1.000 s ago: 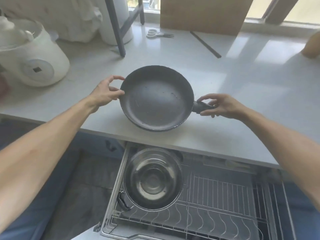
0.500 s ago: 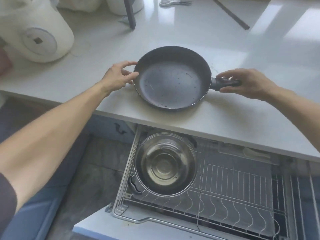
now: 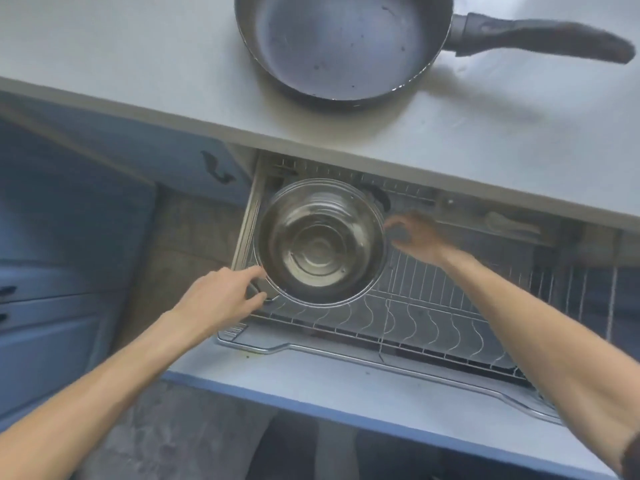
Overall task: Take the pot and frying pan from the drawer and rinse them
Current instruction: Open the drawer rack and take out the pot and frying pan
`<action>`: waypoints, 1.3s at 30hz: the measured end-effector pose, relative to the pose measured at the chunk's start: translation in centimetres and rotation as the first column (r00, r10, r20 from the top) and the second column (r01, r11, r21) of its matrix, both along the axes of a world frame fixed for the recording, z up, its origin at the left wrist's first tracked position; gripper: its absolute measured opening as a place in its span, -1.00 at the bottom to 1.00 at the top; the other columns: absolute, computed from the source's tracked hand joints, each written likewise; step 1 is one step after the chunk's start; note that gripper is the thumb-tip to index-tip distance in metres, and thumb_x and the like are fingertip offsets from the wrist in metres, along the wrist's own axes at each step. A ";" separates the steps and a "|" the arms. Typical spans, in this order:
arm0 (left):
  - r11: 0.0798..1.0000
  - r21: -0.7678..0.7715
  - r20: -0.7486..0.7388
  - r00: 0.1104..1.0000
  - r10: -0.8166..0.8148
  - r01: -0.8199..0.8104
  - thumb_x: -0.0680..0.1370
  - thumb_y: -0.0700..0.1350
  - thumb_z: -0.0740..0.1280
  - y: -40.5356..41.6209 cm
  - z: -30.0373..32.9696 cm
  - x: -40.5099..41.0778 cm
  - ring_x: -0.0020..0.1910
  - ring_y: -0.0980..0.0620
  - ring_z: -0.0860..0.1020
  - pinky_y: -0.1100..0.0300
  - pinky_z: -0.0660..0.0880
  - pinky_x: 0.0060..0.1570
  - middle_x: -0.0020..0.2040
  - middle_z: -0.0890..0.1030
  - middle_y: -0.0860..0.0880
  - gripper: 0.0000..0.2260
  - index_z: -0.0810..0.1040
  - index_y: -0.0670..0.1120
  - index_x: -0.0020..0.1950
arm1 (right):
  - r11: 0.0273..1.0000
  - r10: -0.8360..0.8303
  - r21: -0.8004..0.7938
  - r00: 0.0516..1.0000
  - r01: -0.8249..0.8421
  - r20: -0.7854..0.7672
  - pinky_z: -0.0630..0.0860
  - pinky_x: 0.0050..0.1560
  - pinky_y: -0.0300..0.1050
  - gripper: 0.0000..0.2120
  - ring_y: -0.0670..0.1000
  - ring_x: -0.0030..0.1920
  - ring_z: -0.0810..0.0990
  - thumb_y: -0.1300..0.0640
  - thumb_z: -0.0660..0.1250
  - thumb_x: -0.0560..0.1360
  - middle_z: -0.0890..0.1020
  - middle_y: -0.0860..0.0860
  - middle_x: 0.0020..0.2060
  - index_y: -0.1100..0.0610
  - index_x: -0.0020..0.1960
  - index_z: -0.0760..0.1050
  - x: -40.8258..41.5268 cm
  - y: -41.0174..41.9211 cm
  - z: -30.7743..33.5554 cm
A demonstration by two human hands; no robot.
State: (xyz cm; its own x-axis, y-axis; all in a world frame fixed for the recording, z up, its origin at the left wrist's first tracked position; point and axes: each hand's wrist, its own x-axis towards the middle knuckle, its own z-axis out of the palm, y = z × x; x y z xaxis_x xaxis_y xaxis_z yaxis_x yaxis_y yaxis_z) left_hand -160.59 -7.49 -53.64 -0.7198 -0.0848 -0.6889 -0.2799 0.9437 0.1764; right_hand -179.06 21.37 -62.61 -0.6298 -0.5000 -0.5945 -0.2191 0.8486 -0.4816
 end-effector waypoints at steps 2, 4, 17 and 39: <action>0.993 0.062 0.103 0.990 0.091 -0.098 0.53 0.13 0.20 -0.4 -2.0 -0.1 -0.18 -0.03 0.60 0.11 0.50 -0.06 -0.13 0.66 0.04 -0.67 0.35 0.23 0.30 | 0.995 -0.096 0.034 0.995 0.096 0.003 0.40 0.28 0.12 -0.67 0.02 0.25 0.48 -0.30 0.27 0.35 0.50 -0.09 0.26 -0.30 0.09 0.40 -1.1 -0.1 -2.4; 0.952 0.155 0.165 0.957 0.237 -0.263 0.53 0.11 0.22 -0.5 -3.8 -0.3 -0.30 0.09 0.58 0.14 0.52 -0.09 -0.15 0.64 0.11 -0.70 0.35 0.27 0.26 | 0.984 -0.179 0.021 0.982 0.178 0.051 0.40 0.27 0.07 -0.65 0.00 0.25 0.47 -0.20 0.33 0.40 0.47 -0.10 0.29 -0.31 0.16 0.36 -1.5 -0.7 -2.8; 0.985 -0.013 0.217 0.961 0.170 -0.171 0.55 0.13 0.20 1.8 -7.5 -0.3 -0.04 -0.06 0.56 0.07 0.45 -0.07 -0.05 0.59 0.09 -0.65 0.27 0.15 0.31 | 0.963 -0.234 -0.092 0.953 0.255 0.191 0.25 -0.28 -0.25 -0.38 -0.12 -0.13 0.47 0.27 0.41 0.38 0.45 -0.04 0.10 -0.03 0.33 0.22 -2.2 -1.7 -4.8; 0.841 0.454 -0.105 0.919 0.379 -0.295 0.47 -0.16 0.40 8.0 2.6 -0.9 -0.49 0.18 0.35 0.50 0.28 -0.38 -0.33 0.41 0.11 -0.60 0.55 0.32 0.13 | 0.646 -0.627 -0.133 0.622 0.752 0.469 0.61 -0.11 -0.22 -0.57 0.10 -0.13 0.65 0.36 0.37 0.39 0.48 0.12 0.19 0.04 0.19 0.43 10.8 14.6 5.6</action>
